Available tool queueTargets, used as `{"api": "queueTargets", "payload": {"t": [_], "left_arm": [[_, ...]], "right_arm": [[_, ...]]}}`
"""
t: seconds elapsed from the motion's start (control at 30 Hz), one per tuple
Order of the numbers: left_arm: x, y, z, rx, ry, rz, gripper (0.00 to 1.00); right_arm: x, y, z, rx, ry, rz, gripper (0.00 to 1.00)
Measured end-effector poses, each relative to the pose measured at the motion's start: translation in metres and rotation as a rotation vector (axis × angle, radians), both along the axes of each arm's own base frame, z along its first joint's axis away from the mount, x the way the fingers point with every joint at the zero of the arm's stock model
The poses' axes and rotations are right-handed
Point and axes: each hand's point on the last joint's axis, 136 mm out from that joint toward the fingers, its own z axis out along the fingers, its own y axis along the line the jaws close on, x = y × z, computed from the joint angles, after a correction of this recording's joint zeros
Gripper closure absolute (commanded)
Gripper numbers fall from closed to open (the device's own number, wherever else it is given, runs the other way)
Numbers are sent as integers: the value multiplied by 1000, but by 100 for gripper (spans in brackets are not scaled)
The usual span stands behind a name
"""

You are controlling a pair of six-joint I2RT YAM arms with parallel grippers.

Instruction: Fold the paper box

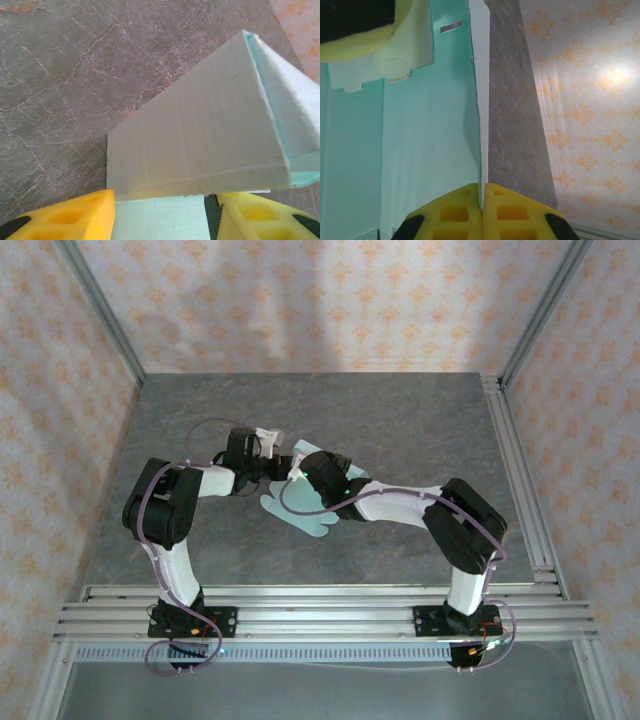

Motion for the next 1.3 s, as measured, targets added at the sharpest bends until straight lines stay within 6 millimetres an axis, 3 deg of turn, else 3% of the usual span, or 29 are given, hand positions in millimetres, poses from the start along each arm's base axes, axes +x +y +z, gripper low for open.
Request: {"api": "queueTargets", "payload": {"t": [0.6,1.3], "left_arm": [[7,-1,-5,32,-3,47,57],[21,8,-2,66,-41,123,57]], "right_arm": [[-5,6,1,64,100,-31,100],[20,14,-3,-102,-133,-50,100]]}}
